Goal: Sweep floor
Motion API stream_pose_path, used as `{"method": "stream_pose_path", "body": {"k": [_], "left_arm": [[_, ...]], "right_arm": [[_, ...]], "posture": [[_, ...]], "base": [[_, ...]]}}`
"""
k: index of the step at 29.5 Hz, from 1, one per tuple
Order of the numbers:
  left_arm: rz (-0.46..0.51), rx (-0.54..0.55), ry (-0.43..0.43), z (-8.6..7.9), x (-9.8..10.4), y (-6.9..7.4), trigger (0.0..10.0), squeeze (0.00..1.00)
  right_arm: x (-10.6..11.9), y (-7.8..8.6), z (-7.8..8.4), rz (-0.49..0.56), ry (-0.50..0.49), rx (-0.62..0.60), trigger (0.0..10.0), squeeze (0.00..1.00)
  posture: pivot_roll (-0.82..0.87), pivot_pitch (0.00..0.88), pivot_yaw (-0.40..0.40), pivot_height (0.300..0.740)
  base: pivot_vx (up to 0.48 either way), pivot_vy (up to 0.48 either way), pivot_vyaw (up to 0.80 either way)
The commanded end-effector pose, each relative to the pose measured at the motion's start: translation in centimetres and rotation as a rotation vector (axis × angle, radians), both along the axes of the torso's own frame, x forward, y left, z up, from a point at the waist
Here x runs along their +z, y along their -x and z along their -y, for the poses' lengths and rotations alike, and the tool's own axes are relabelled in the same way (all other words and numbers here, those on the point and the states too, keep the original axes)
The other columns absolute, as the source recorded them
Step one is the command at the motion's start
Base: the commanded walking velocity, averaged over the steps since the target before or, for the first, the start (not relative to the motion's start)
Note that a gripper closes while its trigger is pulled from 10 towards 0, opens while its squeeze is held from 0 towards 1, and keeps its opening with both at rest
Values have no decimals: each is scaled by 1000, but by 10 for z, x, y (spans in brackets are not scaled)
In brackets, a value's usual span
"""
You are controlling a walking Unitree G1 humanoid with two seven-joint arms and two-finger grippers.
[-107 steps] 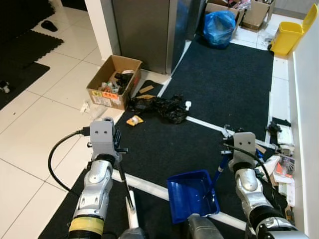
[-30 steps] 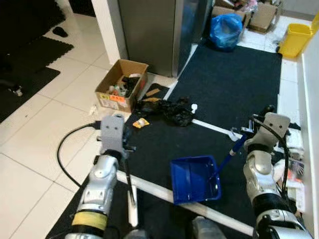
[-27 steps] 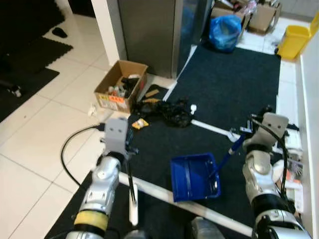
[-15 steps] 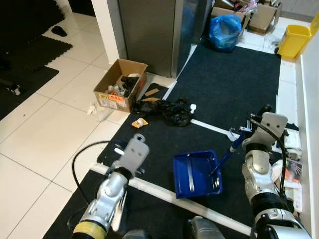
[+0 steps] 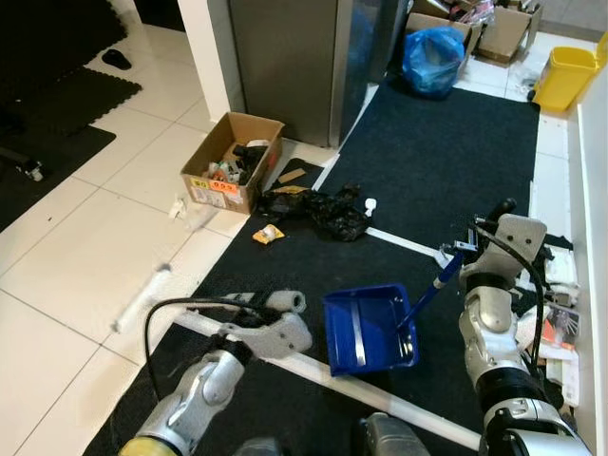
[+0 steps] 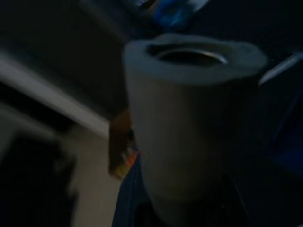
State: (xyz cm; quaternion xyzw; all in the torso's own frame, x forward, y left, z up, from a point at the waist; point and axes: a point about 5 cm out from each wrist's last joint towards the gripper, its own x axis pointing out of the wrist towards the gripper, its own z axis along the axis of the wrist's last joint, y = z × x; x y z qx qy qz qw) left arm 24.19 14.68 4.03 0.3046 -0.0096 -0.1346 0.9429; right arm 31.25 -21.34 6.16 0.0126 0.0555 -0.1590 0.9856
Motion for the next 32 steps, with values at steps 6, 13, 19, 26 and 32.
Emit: {"method": "stream_pose_path", "body": {"k": [6,13,19,26,32], "left_arm": [[-14,91,319,1,37,-22,10000,0],[31,39,461,5,75,-37,10000,0],[-37,66,537,3,73,-38,10000,0],[-83,127,580,0,69,-39,10000,0],[-83,155,582,-3,69,-41,10000,0]], "right_arm": [[26,-10,1,119,22,19,10000,0],[46,-17,8,182,83,16,10000,0],[41,-14,22,150,57,-43,10000,0],[30,-9,22,122,10,-57,10000,0],[28,-9,18,118,1,-48,10000,0]], "posture": [[113,61,-12,694],[115,55,-12,694],[109,47,-12,694],[106,41,-14,694],[110,45,-13,694]], "base": [[0,0,0],[0,0,0],[0,0,0],[0,0,0],[87,0,0]]}}
